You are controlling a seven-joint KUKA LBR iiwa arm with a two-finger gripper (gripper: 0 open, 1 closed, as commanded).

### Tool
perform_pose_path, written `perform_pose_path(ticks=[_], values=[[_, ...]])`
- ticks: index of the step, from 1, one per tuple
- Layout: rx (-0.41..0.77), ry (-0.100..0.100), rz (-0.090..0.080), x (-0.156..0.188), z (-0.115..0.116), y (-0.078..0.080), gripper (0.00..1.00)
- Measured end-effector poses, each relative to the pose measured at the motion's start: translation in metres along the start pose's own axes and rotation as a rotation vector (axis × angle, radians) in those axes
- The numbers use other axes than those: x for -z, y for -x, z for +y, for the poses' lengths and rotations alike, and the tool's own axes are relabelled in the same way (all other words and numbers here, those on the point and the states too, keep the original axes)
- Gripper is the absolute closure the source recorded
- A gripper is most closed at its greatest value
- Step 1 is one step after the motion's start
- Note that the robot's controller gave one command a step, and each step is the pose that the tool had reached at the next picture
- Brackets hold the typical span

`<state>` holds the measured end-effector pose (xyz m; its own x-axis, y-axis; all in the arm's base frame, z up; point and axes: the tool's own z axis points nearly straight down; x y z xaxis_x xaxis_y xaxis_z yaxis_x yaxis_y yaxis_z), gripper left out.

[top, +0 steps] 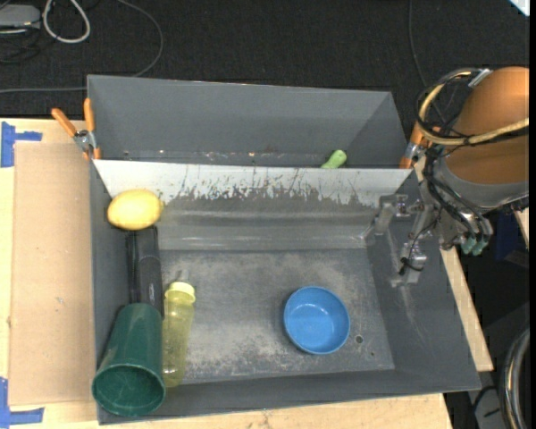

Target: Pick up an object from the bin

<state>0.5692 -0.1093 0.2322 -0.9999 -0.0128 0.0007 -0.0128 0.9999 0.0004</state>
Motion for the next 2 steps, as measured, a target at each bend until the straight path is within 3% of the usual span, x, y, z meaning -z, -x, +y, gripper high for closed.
perform_pose_path(ticks=[1,2], values=[[0.000,0.000,0.000,0.000,0.000,0.000,0.00],[0.110,0.005,0.007,-0.057,0.085,0.000,0.00]])
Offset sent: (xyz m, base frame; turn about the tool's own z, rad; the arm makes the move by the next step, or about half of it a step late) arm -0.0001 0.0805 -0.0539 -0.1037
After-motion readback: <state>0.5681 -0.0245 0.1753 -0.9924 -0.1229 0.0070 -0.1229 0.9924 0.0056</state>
